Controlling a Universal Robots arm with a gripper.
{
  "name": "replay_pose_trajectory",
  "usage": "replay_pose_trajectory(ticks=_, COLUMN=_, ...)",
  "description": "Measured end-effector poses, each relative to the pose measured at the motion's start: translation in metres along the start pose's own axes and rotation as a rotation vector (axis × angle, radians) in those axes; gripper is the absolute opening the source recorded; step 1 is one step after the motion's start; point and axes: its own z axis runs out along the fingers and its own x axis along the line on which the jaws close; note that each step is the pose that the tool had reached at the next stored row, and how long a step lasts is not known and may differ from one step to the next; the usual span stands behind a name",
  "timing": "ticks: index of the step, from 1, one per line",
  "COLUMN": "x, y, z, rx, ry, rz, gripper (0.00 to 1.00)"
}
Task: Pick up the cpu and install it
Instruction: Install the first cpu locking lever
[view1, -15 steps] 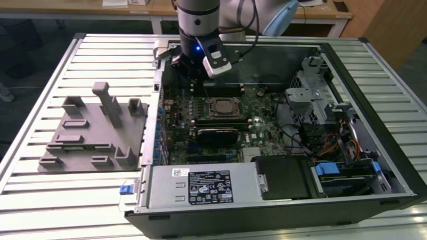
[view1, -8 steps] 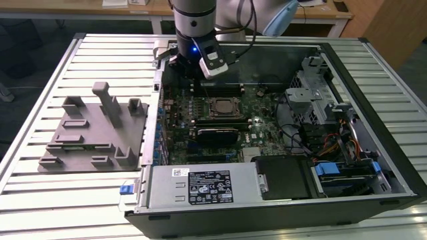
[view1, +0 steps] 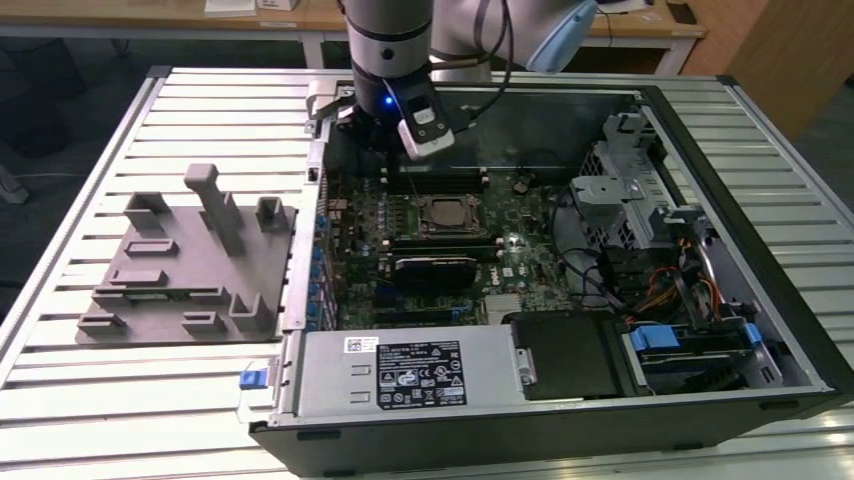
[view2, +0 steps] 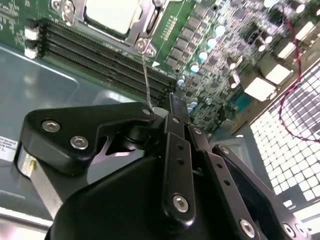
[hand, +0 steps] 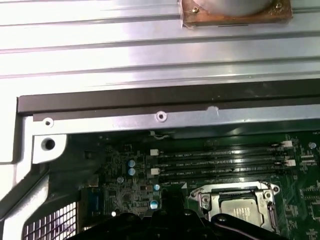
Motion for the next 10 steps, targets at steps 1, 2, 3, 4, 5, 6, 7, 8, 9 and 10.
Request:
replay_pose_trajectory(ticks=1, x=0.0000, y=0.0000, z=0.0002, rx=-0.0074, ry=0.0014, rz=0.000, gripper=0.11)
replay_pose_trajectory(ticks=2, x=0.0000, y=-0.0001, z=0.0004, rx=-0.0127, ry=0.0026, rz=0.000, gripper=0.11)
replay_pose_trajectory(ticks=3, x=-0.0001, y=-0.0001, z=0.0008, rx=-0.0148, ry=0.0031, rz=0.001, gripper=0.11)
replay_pose_trajectory(ticks=4, x=-0.0004, y=-0.0001, z=0.0011, rx=-0.0152, ry=0.0032, rz=0.001, gripper=0.11)
replay_pose_trajectory(ticks=5, x=-0.0009, y=-0.0002, z=0.0014, rx=-0.0151, ry=0.0035, rz=0.001, gripper=0.11)
replay_pose_trajectory(ticks=6, x=-0.0016, y=-0.0002, z=0.0017, rx=-0.0152, ry=0.0036, rz=0.001, gripper=0.11)
replay_pose_trajectory(ticks=7, x=-0.0025, y=-0.0001, z=0.0021, rx=-0.0153, ry=0.0036, rz=0.001, gripper=0.11)
replay_pose_trajectory(ticks=8, x=-0.0037, y=0.0000, z=0.0024, rx=-0.0152, ry=0.0037, rz=0.001, gripper=0.11)
replay_pose_trajectory(ticks=9, x=-0.0049, y=0.0002, z=0.0028, rx=-0.0152, ry=0.0039, rz=0.001, gripper=0.11)
replay_pose_trajectory(ticks=10, x=-0.0062, y=0.0005, z=0.0031, rx=-0.0152, ry=0.0040, rz=0.001, gripper=0.11)
